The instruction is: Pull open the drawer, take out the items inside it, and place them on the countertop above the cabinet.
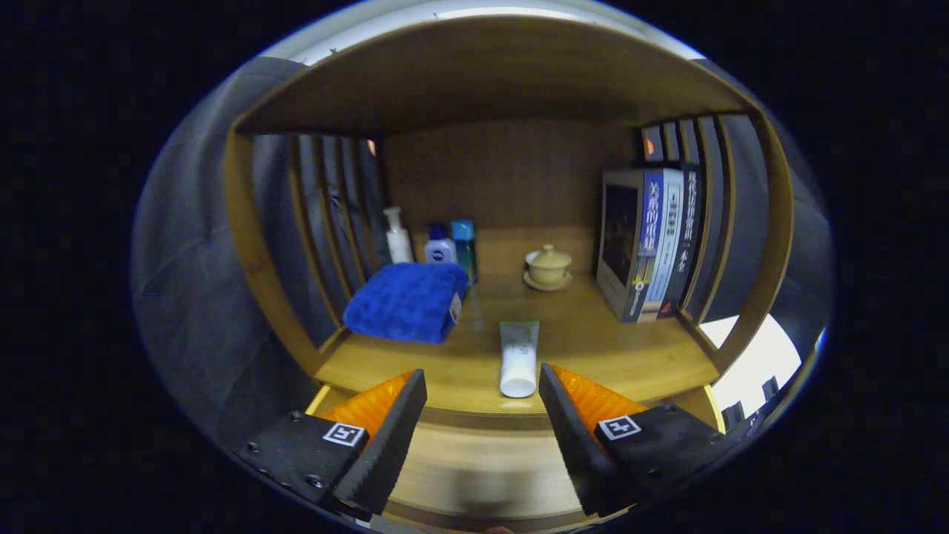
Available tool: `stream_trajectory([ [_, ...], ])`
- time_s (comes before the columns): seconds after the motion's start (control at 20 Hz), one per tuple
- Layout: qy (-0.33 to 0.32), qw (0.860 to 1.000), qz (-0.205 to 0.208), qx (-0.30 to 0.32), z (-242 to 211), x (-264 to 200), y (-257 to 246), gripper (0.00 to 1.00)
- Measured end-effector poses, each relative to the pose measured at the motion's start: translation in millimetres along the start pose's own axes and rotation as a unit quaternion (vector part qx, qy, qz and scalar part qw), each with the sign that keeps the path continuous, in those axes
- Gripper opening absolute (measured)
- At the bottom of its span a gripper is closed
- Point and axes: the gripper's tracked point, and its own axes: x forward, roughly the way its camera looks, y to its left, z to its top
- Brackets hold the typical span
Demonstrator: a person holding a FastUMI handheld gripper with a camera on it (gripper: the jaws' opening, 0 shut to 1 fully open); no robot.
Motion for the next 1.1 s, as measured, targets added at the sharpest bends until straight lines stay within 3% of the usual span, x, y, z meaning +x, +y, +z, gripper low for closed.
stream_trajectory([
  [0.35, -0.055, 0.998, 0.040, 0.005, -23.1, -71.9, 27.7, 0.98],
  [0.55, -0.061, 0.996, 0.052, 0.045, -51.5, -97.6, 34.9, 0.99],
  [0.85, -0.117, 0.993, 0.003, 0.003, -66.6, -125.9, 8.5, 0.98],
  [1.1, -0.141, 0.990, -0.002, -0.007, -94.7, -139.8, 8.0, 0.98],
])
